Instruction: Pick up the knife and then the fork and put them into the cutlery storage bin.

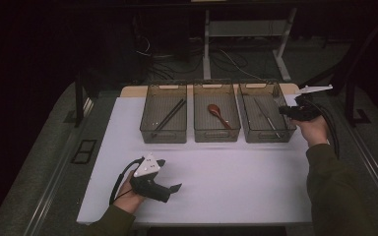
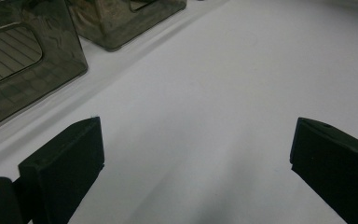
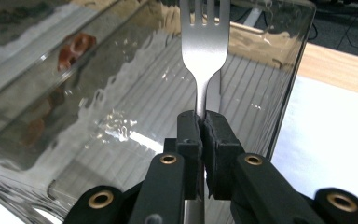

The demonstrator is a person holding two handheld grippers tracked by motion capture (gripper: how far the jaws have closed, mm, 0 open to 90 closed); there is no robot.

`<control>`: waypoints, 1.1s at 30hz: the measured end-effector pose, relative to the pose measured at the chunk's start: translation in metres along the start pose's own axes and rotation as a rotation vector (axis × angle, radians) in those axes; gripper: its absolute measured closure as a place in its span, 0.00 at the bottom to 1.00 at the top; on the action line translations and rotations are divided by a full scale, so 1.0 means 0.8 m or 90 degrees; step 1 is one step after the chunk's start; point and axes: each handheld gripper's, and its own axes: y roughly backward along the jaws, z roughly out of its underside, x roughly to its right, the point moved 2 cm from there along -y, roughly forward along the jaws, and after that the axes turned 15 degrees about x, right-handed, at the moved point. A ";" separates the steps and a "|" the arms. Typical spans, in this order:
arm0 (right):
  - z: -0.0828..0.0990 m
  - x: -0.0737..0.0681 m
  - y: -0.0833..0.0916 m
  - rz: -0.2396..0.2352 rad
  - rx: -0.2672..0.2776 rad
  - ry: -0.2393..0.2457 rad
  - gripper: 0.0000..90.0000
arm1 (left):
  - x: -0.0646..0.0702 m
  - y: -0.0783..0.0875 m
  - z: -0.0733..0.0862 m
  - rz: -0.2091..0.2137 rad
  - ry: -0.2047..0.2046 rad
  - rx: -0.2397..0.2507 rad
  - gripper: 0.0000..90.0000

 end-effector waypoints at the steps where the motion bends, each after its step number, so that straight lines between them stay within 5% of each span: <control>1: 0.002 0.000 -0.001 -0.001 -0.003 0.000 0.95 | 0.000 0.000 0.000 0.000 0.000 0.000 0.03; 16: 0.007 0.001 -0.010 0.004 -0.035 -0.002 0.93 | 0.000 0.001 -0.001 0.001 -0.002 0.000 0.03; 24: 0.007 0.003 -0.009 0.015 -0.035 -0.005 0.74 | 0.000 0.000 0.000 0.002 -0.001 0.001 0.03; 33: 0.001 0.001 0.007 -0.008 -0.011 -0.029 0.49 | 0.001 0.000 0.000 0.002 -0.003 0.000 0.03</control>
